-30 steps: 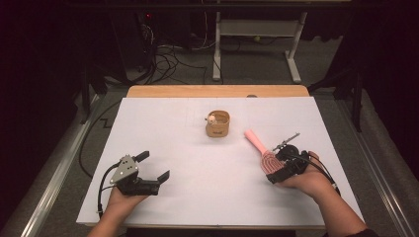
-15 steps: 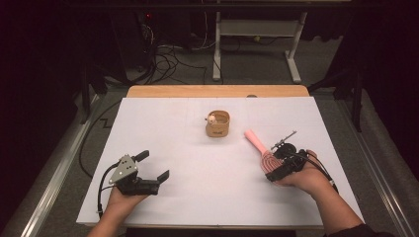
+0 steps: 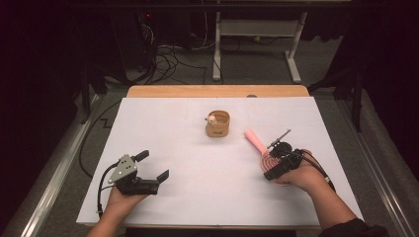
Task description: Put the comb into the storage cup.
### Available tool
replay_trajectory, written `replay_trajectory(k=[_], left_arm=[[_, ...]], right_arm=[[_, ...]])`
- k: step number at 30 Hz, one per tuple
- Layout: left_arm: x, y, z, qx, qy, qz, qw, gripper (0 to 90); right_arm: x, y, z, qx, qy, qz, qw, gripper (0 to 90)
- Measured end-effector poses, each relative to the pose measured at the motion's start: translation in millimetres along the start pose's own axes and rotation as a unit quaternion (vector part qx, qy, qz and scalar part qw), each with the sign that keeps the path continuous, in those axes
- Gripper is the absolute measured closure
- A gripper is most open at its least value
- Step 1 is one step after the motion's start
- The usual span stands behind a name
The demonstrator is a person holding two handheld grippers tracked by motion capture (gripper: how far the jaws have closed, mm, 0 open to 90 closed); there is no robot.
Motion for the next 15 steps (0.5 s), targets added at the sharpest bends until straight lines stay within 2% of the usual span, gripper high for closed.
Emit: replay_trajectory(k=[4,9,15], left_arm=[[1.0,-1.0,0.9,-0.003,-0.001,0.001,1.0,0.0],[1.7,-0.5,2.1,-0.008,-0.002,0.002,1.0,0.0],[1.5,-1.3,2.1,-0.005,-0.006,-0.003,1.0,0.0]], right_arm=[[-1.0,0.5,-0.1,0.002,-0.002,-0.01,0.9999,13.4],[-0.9,1.9,0.0,-0.001,-0.003,-0.006,1.0,16.0],[-0.5,1.8,-0.1,-0.013,-0.002,-0.008,0.9999,15.4]])
Point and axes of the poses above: each handheld gripper's, and its own axes: y roughly backward along the jaws, z roughly out of its underside, x roughly to its right, the point moved 10 cm from there along -y, roughly forward along the jaws, and after that the axes turned 14 degrees about -z, right-handed, at the moved point
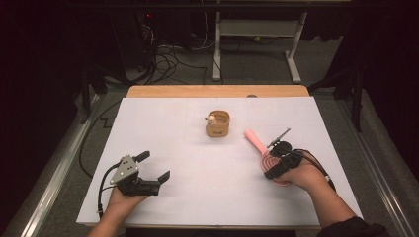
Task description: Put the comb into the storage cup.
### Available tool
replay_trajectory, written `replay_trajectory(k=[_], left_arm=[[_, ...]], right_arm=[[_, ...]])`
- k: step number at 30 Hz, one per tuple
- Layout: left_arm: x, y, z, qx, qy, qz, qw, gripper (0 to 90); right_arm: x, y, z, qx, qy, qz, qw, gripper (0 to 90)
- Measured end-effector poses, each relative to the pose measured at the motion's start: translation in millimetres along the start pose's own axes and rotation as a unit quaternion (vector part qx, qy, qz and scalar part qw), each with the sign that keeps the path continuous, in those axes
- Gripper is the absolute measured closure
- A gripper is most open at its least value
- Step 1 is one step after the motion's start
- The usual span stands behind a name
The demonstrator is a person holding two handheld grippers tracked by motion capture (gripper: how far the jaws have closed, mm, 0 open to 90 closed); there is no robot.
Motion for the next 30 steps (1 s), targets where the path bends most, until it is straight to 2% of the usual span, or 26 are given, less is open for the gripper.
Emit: replay_trajectory(k=[9,21,30], left_arm=[[0.2,0.6,-0.9,0.007,-0.011,-0.004,0.9999,0.0],[1.9,0.4,-2.0,0.009,-0.007,0.0,0.9999,0.0],[1.8,0.2,-1.4,0.006,-0.005,0.001,1.0,0.0]], right_arm=[[1.6,-2.6,-2.9,-0.02,0.007,-0.006,0.9997,13.2],[2.4,-4.3,-6.0,-0.055,0.005,-0.011,0.9984,12.8],[2.4,-4.4,-8.2,-0.087,-0.005,-0.011,0.9961,14.5]])
Point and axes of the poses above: each handheld gripper's, and its own axes: y roughly backward along the jaws, z roughly out of its underside, x roughly to its right, the point moved 10 cm from there along -y, roughly forward along the jaws, and after that the axes turned 14 degrees about -z, right-handed, at the moved point
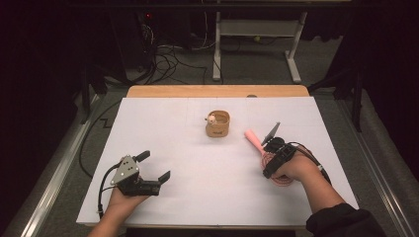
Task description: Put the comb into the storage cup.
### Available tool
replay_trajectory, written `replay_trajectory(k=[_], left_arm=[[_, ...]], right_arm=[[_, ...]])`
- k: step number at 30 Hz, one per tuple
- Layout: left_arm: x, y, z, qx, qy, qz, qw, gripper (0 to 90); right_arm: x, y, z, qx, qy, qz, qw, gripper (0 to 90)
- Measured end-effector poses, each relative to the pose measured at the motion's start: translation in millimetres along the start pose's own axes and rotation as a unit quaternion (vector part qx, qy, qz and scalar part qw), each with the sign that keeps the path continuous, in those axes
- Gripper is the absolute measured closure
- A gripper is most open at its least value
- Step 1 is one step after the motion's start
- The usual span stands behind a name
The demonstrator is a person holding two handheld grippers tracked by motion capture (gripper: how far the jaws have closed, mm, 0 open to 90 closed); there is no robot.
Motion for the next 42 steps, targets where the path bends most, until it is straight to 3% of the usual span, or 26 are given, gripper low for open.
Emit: replay_trajectory(k=[12,13,22,23,27,37,42], left_arm=[[3.7,0.0,1.6,-0.004,-0.005,0.006,1.0,0.0],[3.6,0.0,2.0,-0.005,-0.006,0.006,1.0,0.0],[4.7,0.8,3.3,-0.008,-0.009,0.008,0.9999,0.0],[4.9,0.7,3.1,-0.007,-0.01,0.008,0.9999,0.0],[4.7,1.1,3.1,-0.007,-0.01,0.008,0.9999,0.0],[4.5,1.0,2.6,-0.006,-0.004,0.009,0.9999,0.0],[5.0,1.2,1.9,-0.003,-0.004,0.01,0.9999,0.0]], right_arm=[[1.7,2.4,-0.1,0.008,-0.006,-0.001,1.0,19.3],[1.1,2.8,0.5,0.009,-0.015,-0.002,0.9999,19.8],[2.5,3.9,0.0,0.014,-0.012,-0.003,0.9998,20.7],[1.2,4.2,0.7,0.015,-0.023,-0.005,0.9996,20.7],[2.7,5.9,0.7,0.023,-0.01,-0.011,0.9996,20.8],[-0.2,14.5,4.6,0.035,-0.018,-0.02,0.999,20.8],[-2.1,22.5,8.7,0.037,-0.007,-0.018,0.9991,20.7]])
Point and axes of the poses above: each handheld gripper's, and its own axes: y roughly backward along the jaws, z roughly out of its underside, x roughly to its right, the point moved 10 cm from there along -y, roughly forward along the jaws, and after that the axes turned 14 degrees about -z, right-handed, at the moved point
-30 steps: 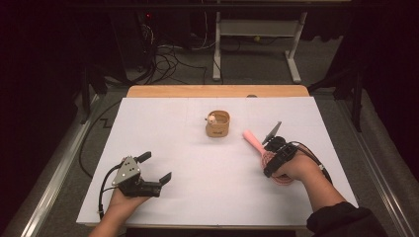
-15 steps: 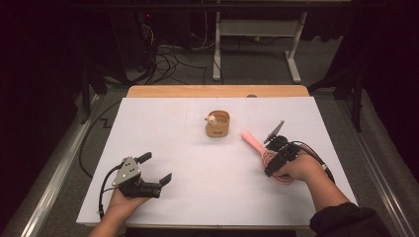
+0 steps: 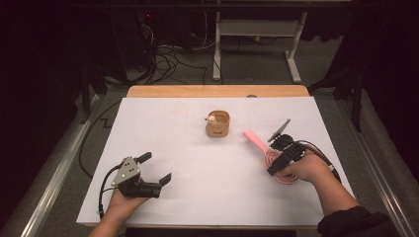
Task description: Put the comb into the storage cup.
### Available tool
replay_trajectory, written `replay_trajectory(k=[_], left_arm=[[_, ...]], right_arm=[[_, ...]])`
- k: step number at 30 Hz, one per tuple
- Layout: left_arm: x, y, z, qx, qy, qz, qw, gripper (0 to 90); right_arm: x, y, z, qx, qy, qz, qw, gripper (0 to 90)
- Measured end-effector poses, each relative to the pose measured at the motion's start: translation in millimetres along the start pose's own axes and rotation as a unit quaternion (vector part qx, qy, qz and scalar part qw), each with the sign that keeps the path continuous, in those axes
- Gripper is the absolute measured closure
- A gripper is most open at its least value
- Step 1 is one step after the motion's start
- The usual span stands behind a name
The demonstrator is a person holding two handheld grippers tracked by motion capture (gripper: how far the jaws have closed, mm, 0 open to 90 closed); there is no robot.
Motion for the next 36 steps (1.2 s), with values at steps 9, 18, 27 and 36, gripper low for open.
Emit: replay_trajectory(k=[9,18,27,36], left_arm=[[-1.3,-3.5,-12.3,0.015,0.015,-0.002,0.9998,0.1],[-1.2,-8.6,-45.8,0.031,-0.011,-0.013,0.9994,0.0],[-0.3,-30.3,-59.4,0.043,0.002,-0.014,0.999,0.0],[3.1,-38.3,-37.4,0.031,-0.002,-0.021,0.9993,0.0]], right_arm=[[-6.7,11.8,10.4,0.001,0.002,0.002,1.0,20.7],[-14.1,20.2,12.2,0.005,0.017,0.004,0.9998,20.6],[-21.0,23.1,8.2,0.008,0.025,0.007,0.9996,20.6],[-35.3,22.3,2.2,0.009,0.038,0.001,0.9992,20.5]])
Point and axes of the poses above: each handheld gripper's, and its own axes: y roughly backward along the jaws, z roughly out of its underside, x roughly to its right, the point moved 10 cm from there along -y, roughly forward along the jaws, and after that the axes turned 14 degrees about -z, right-handed, at the moved point
